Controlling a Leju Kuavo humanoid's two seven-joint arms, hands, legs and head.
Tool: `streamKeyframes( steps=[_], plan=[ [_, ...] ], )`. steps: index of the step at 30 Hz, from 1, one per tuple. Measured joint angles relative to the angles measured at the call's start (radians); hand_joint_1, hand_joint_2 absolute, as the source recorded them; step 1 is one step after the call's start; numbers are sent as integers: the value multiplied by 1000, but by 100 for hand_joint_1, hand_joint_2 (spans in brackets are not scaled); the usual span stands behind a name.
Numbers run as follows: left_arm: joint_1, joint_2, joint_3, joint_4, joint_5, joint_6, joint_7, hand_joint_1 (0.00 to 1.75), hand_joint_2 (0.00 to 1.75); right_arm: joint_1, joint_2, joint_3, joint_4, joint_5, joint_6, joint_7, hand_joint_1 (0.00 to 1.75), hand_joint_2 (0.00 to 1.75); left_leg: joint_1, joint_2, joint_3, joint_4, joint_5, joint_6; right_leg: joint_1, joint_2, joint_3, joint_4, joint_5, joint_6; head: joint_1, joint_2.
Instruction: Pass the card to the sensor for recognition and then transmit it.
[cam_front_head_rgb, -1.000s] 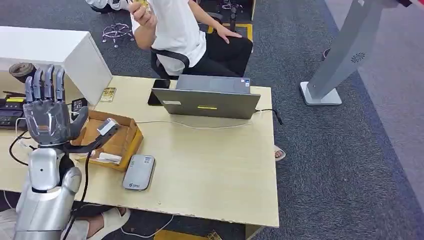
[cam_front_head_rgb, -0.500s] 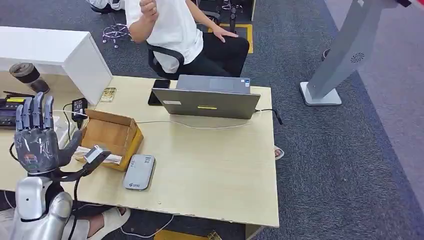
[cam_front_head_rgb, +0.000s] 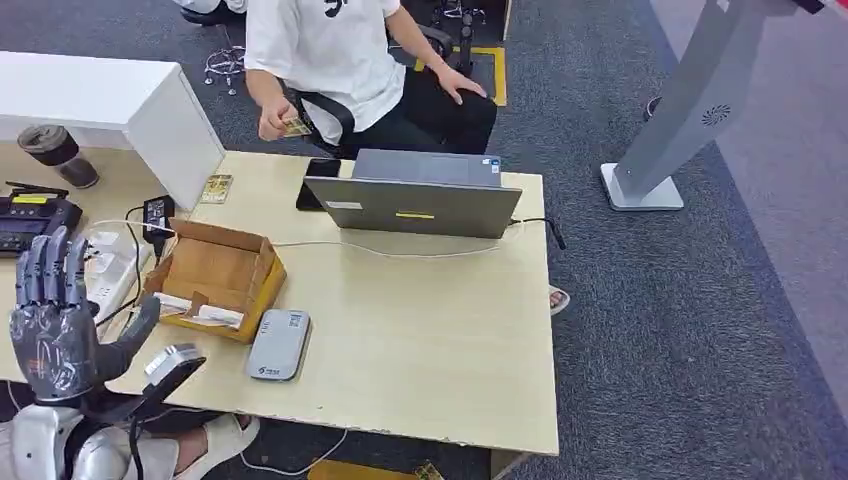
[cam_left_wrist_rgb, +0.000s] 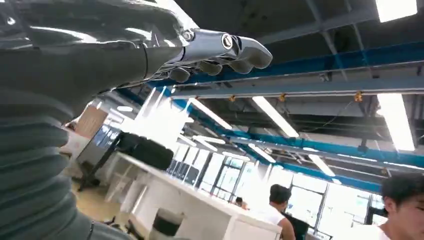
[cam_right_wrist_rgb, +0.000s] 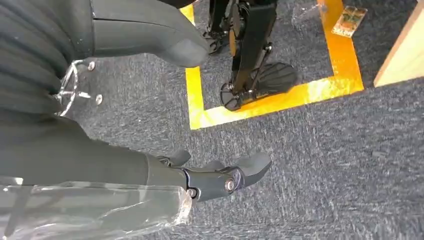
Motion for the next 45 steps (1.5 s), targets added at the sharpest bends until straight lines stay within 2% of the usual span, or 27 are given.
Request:
streamKeyframes(
  steps=[6, 10, 16, 20, 23, 30, 32, 34, 36, 45],
  plan=[
    [65, -8, 1, 17, 12, -66, 37, 0, 175, 2, 16, -18, -30, 34, 0, -2, 0, 175, 0, 0, 0, 0, 0, 0, 0, 0, 0, 0, 0, 0, 0, 0],
    [89, -5, 1, 26, -57, -96, 79, 0, 175, 1, 20, -18, -39, 52, 0, -2, 0, 175, 0, 0, 0, 0, 1, 0, 0, 0, 1, 0, 1, 0, 0, 0],
    [107, 41, 1, 24, -127, -281, 172, 0, 175, -4, 38, -28, -61, 50, 0, 2, 0, 175, 0, 0, 0, 0, 1, 0, 0, 0, 0, 0, 1, 0, 0, 0],
    [105, 79, 1, 24, -136, -340, 193, 0, 175, -6, 48, -33, -76, 51, 0, 5, 0, 175, 0, 0, 0, 0, 1, 0, 0, 0, 0, 0, 1, 0, 0, 0],
    [100, 105, 1, 24, -131, -367, 195, 0, 175, -6, 54, -35, -83, 53, 0, 5, 0, 175, 0, 0, 0, 0, 1, 0, 0, 0, 0, 0, 1, 0, 0, 0],
    [100, 105, 1, 24, -130, -369, 195, 0, 175, -6, 55, -35, -84, 53, 0, 5, 0, 175, 0, 0, 0, 0, 1, 0, 0, 0, 0, 0, 1, 0, 0, 0],
    [85, 138, -1, 24, -96, -417, 191, 0, 175, -7, 59, -36, -90, 54, 0, 5, 0, 175, 0, 0, 0, 0, 1, 0, 0, 0, 0, 0, 1, 0, 0, 0],
    [44, 203, -23, 50, 34, -498, 103, 0, 175, -12, 59, -36, -90, 72, 0, -4, 0, 175, 0, 0, 0, 0, 1, 0, 0, 0, 0, 0, 1, 0, 0, 0],
    [29, 219, -32, 69, 49, -521, 84, 0, 175, -14, 57, -35, -89, 76, 0, -9, 0, 175, 0, 0, 1, 0, 1, 0, 0, 0, 0, 0, 1, 0, 0, 0],
    [-27, 285, -108, 166, 20, -538, 55, 0, 175, -30, 28, -23, -42, 107, 0, -23, 0, 175, 0, 0, 1, 0, 1, 0, 0, 0, 0, 0, 1, 0, 0, 0]
  ],
)
